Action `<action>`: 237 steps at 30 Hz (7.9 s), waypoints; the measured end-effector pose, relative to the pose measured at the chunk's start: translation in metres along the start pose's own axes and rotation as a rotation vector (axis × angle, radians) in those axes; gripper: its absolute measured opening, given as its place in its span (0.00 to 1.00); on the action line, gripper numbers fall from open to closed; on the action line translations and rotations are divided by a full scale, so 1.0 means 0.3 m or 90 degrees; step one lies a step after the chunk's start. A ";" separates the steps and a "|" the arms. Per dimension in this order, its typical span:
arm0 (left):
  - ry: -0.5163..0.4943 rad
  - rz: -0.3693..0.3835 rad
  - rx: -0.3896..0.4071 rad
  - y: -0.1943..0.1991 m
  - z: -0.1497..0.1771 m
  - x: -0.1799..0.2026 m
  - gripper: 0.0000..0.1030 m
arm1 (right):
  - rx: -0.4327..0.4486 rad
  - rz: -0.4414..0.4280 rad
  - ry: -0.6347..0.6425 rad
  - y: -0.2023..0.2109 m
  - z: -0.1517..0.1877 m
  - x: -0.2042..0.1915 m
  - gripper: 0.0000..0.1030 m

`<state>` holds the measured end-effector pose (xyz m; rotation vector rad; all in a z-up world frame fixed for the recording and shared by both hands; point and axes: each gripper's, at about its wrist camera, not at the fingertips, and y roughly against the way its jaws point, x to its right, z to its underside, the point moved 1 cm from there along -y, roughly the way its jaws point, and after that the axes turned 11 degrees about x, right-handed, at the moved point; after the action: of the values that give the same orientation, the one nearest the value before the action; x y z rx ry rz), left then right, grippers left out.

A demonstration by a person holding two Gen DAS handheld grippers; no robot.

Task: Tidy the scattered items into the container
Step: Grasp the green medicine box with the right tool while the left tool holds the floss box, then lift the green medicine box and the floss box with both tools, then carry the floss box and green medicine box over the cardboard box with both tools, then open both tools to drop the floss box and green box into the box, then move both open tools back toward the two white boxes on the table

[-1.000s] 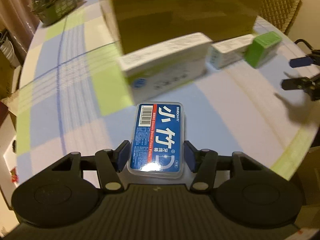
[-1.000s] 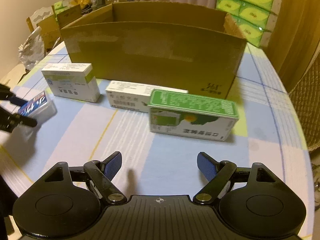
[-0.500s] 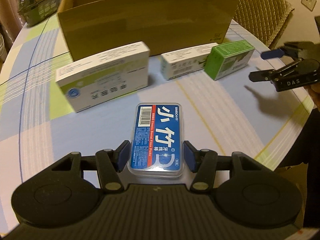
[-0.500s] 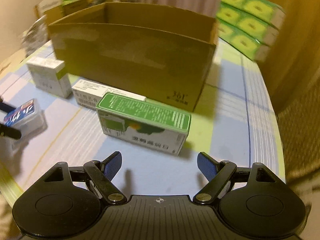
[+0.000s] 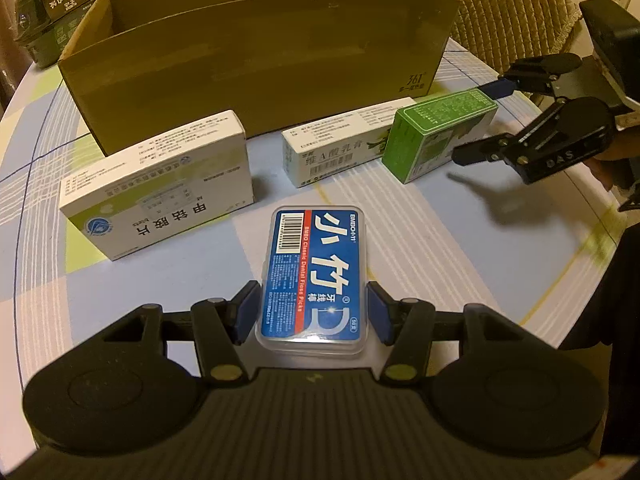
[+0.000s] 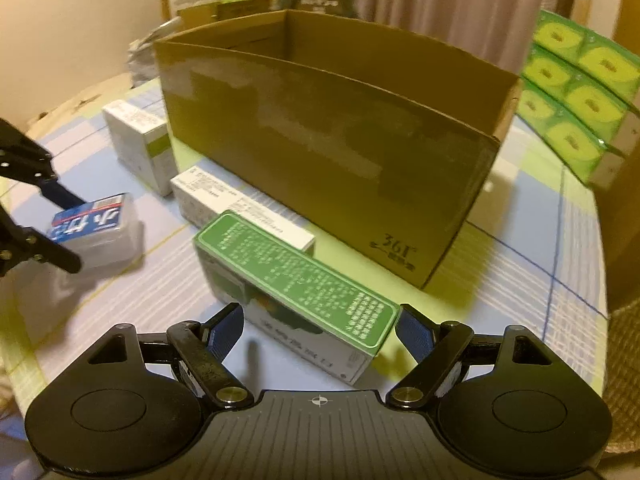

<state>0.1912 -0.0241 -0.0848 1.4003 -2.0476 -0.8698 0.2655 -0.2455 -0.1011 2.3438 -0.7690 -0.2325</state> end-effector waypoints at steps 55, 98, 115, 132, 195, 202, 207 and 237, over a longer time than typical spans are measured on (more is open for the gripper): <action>0.003 -0.018 -0.002 -0.001 0.023 0.082 0.49 | -0.039 0.085 -0.113 0.056 -0.023 -0.326 0.27; 0.004 -0.029 0.037 0.174 0.045 0.117 0.49 | -0.006 0.115 -0.138 0.217 -0.026 -0.412 0.27; -0.020 -0.033 0.053 0.187 -0.023 0.109 0.49 | 0.019 0.134 -0.143 0.235 -0.072 -0.356 0.27; -0.043 -0.045 0.095 0.205 -0.168 0.069 0.49 | 0.058 0.151 -0.131 0.218 -0.219 -0.284 0.27; -0.040 -0.064 0.153 -0.053 -0.648 -0.162 0.49 | 0.171 0.177 -0.115 -0.072 -0.628 0.116 0.27; -0.030 -0.065 0.155 -0.090 -0.665 -0.175 0.49 | 0.187 0.176 -0.107 -0.105 -0.631 0.124 0.27; -0.016 -0.086 0.158 -0.106 -0.659 -0.190 0.67 | 0.221 0.197 -0.092 -0.108 -0.622 0.119 0.76; -0.010 -0.104 0.150 0.142 -0.403 -0.187 0.67 | 0.212 0.187 -0.122 0.170 -0.444 -0.045 0.79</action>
<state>0.2702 0.0132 0.0245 1.7114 -2.1260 -0.7225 0.2774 -0.1985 0.0337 2.4958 -1.3204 -0.2159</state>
